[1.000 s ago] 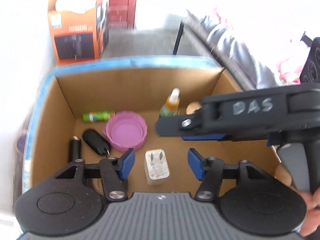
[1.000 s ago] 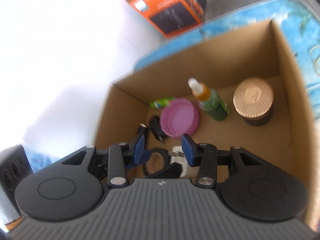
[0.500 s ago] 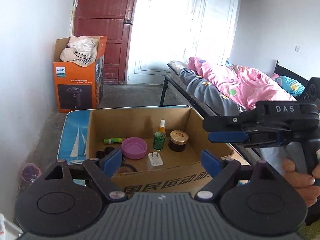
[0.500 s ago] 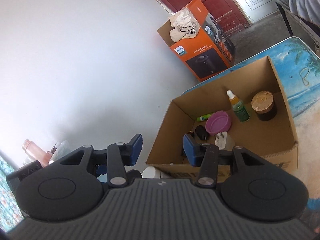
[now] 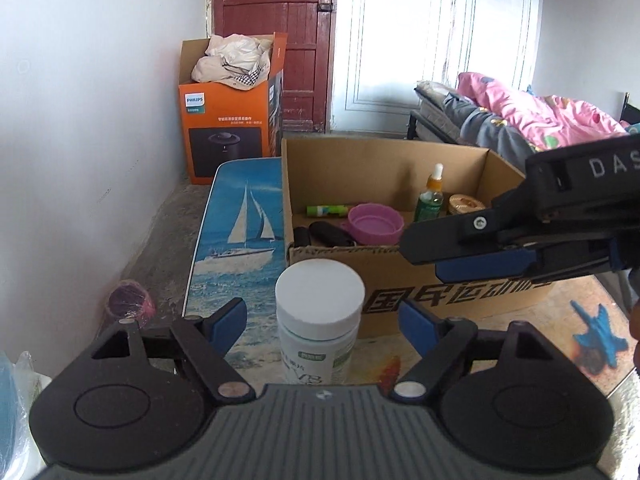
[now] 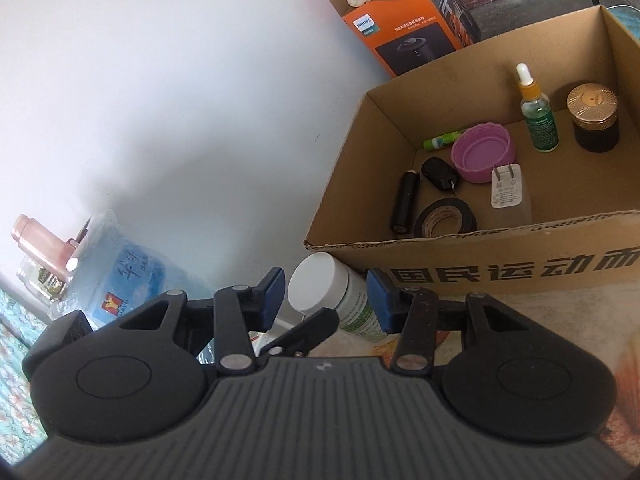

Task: Organize rigid objects
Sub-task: 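Move the right gripper to the white vitamin bottle, then grasp the white vitamin bottle around its lid with the right gripper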

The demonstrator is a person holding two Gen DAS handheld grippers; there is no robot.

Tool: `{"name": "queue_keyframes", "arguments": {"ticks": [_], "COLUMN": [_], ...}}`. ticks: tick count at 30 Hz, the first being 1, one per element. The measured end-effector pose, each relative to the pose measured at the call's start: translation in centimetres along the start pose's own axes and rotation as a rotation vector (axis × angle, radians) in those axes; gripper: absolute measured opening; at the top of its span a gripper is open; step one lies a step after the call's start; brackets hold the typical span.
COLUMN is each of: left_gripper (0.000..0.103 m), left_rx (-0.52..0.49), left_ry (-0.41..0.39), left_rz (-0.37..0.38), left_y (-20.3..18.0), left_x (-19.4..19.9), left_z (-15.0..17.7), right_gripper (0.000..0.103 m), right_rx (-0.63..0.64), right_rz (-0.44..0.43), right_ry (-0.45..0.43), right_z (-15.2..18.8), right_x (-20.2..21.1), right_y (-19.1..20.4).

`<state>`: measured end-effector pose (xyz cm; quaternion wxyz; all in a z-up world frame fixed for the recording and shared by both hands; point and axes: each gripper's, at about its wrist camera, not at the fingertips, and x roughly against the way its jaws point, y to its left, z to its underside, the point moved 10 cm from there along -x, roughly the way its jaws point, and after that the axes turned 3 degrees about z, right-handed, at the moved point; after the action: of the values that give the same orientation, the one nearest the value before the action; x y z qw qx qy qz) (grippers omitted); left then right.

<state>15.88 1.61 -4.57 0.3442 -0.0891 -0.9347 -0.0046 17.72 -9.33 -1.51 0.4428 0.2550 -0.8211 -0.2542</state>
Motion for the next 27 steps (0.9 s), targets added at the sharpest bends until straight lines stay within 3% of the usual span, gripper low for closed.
{"name": "queue_keyframes", "arguments": {"ticks": [5,9,14,27], "left_gripper": [0.071,0.055,0.054,0.054], "left_rx": [0.014,0.029,0.019,-0.026], "left_ry": [0.044,0.059,0.058,0.087], "left_rz": [0.004,0.008,-0.005,0.082], "left_y": [0.5,0.6,0.1,-5.1], "left_x": [-2.1,-2.7,-2.5,-1.9], "left_z": [0.6,1.1,1.2,1.4], "right_gripper": [0.044,0.037,0.031,0.033], "right_rx": [-0.018,-0.028,-0.044,-0.108], "right_rz": [0.015,0.018,0.015,0.064], "right_ry": [0.036,0.056,0.057,0.010], "right_z": [0.3,0.4,0.5,0.8], "right_x": [-3.2,-5.0,-5.1,-0.1], "right_y": [0.1,-0.2,-0.4,-3.4]}}
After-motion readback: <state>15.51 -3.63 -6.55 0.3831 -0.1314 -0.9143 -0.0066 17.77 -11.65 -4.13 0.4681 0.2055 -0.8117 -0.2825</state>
